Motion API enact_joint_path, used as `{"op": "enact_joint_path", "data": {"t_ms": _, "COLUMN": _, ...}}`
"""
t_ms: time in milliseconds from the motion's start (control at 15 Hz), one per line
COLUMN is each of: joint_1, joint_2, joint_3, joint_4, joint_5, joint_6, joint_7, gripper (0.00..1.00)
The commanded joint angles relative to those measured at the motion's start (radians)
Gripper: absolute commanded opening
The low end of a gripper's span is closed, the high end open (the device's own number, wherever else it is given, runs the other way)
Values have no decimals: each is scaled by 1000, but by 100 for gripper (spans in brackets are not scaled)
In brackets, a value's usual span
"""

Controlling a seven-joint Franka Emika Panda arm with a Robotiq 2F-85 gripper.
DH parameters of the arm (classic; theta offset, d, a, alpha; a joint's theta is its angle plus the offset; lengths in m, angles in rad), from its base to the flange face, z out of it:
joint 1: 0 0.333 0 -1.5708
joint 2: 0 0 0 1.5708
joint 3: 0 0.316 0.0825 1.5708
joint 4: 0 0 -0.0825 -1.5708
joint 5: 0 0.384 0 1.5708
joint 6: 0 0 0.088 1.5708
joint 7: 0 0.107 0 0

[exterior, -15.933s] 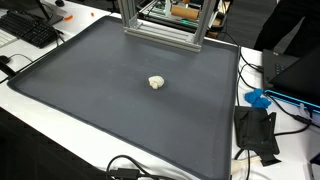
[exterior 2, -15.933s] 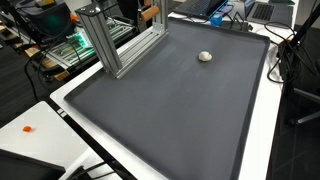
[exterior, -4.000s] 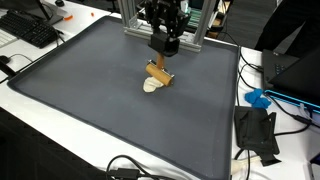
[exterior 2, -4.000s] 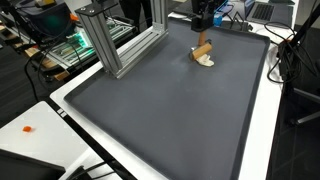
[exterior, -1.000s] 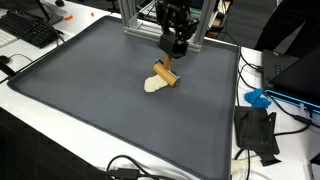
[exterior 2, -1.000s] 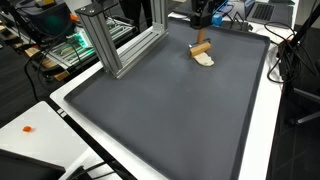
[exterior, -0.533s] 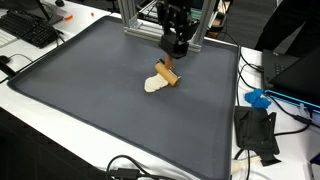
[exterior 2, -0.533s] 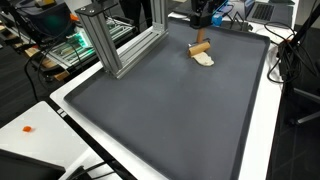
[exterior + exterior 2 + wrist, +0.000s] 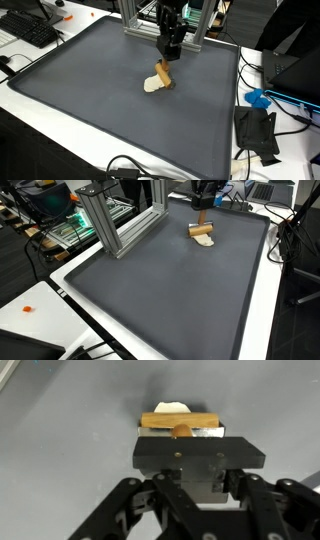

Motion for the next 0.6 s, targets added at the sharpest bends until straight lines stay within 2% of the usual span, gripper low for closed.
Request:
{"op": "enact_joint_path", "data": {"t_ms": 0, "joint_1": 8, "joint_2": 36, "joint_3": -24, "joint_4": -25, "joint_5": -59, "joint_6": 61, "joint_7": 117, "gripper": 29}}
{"op": "enact_joint_path", "data": {"t_ms": 400, "joint_1": 6, "joint_2": 51, "joint_3": -52, "joint_4": -20, "joint_5": -170, "joint_6": 89, "joint_7": 282, "gripper": 29}}
{"op": "enact_joint_path", "data": {"t_ms": 533, "joint_1": 1, "joint_2": 57, "joint_3": -50, "joint_4": -14, "joint_5": -172, "joint_6": 85, "joint_7": 289, "gripper": 29}}
